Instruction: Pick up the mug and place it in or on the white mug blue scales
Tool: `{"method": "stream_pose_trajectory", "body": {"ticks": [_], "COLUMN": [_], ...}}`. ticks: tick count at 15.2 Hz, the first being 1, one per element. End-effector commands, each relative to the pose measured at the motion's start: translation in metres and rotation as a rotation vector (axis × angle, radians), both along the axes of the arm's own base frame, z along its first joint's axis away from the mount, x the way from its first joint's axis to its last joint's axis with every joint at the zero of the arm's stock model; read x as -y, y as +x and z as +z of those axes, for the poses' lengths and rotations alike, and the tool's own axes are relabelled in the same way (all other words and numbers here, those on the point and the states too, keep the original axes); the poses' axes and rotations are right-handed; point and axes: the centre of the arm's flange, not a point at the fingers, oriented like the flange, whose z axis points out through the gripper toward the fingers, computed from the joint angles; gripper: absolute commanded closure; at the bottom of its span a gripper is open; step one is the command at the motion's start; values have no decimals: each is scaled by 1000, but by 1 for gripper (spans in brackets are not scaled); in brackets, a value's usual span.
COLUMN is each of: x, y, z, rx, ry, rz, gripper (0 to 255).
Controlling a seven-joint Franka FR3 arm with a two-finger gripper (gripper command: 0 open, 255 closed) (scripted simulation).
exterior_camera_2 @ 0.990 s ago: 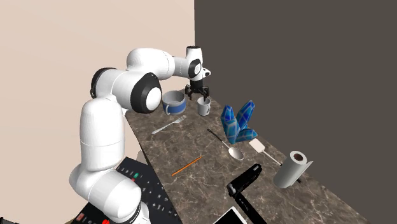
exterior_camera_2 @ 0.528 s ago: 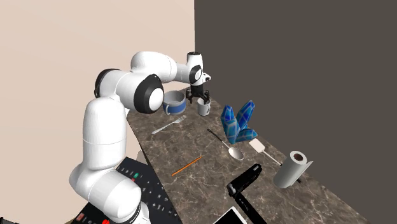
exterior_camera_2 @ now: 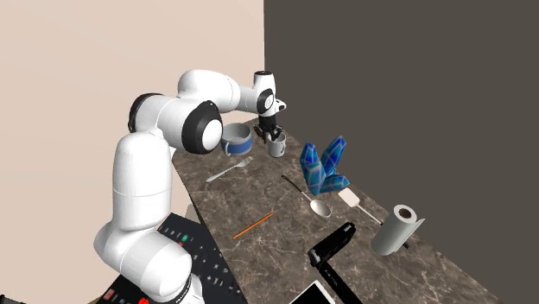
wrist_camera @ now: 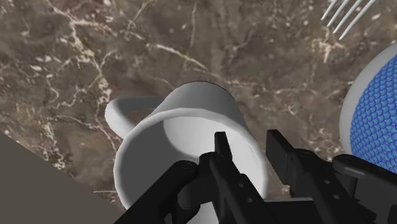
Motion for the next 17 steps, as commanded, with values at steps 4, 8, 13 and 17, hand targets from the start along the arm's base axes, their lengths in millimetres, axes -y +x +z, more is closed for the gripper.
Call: {"method": "stream_pose_trajectory", "body": {"ticks": [4, 8, 13, 17], "x": [0, 0, 0, 0], "y": [0, 0, 0, 0], "z": [0, 0, 26, 47], "rx": [0, 0, 0, 0], "ry": [0, 0, 0, 0], "rz": [0, 0, 0, 0], "gripper": [255, 255, 255, 255]}}
